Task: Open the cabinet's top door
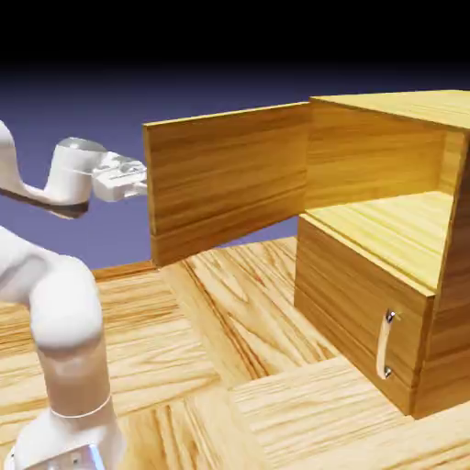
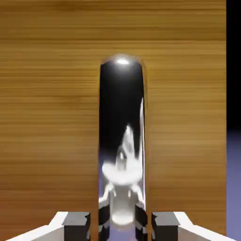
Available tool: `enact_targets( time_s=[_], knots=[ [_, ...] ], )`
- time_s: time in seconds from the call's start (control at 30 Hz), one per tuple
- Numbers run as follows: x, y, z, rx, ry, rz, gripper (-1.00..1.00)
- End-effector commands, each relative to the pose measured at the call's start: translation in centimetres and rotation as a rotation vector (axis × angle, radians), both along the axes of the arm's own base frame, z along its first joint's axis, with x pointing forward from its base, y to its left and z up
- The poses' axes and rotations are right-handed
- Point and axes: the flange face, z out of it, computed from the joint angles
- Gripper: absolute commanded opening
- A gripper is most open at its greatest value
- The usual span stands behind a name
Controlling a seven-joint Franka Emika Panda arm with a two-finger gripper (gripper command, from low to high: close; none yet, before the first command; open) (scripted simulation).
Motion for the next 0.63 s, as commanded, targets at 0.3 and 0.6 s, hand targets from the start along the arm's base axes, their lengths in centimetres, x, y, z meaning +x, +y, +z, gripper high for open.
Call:
enact_targets(
  time_s=[0.3,0.6],
  knots=[
    [0.6,7.3,0.0,-0.001,0.001,-0.164,-1.0],
    [1.9,13.0,0.0,0.0,0.001,-0.294,-1.0]
  ],
)
